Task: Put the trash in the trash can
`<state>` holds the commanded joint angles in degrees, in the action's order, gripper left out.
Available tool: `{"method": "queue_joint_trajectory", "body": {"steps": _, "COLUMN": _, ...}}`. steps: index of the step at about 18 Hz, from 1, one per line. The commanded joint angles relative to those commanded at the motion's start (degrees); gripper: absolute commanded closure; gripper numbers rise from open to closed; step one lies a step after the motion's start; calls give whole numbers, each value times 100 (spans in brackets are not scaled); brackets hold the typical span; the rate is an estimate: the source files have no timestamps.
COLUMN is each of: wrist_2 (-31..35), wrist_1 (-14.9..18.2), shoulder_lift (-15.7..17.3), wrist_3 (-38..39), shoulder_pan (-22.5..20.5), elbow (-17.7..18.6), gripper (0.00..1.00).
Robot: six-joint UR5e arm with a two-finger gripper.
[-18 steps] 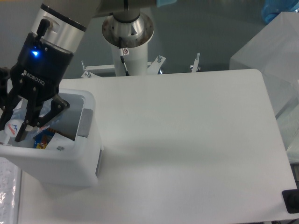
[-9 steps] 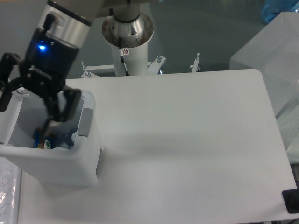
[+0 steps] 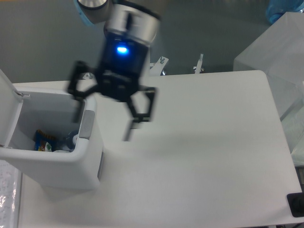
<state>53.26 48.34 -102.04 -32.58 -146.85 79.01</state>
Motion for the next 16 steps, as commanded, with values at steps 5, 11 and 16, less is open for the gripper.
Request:
{"method": "queue_joint_trajectory", "body": {"steps": 5, "wrist_2": 114, "wrist_1": 0, "shoulder_lift": -238, "wrist_3": -1160, "shoulder_pan": -361, "elbow": 509, "gripper": 0}}
{"method": "queue_joint_trajectory", "body": {"steps": 11, "wrist_2": 1282, "wrist_1": 35, "shoulder_lift": -334, "wrist_3": -2418, "shoulder_pan": -564, "elbow": 949, "gripper": 0}}
{"method": "queue_joint_trajectory", "body": {"steps": 16, "wrist_2": 1976, "wrist_1": 526, "shoulder_lift": -475, "wrist_3": -3665, "shoulder_pan": -564, "elbow": 994, "gripper": 0}}
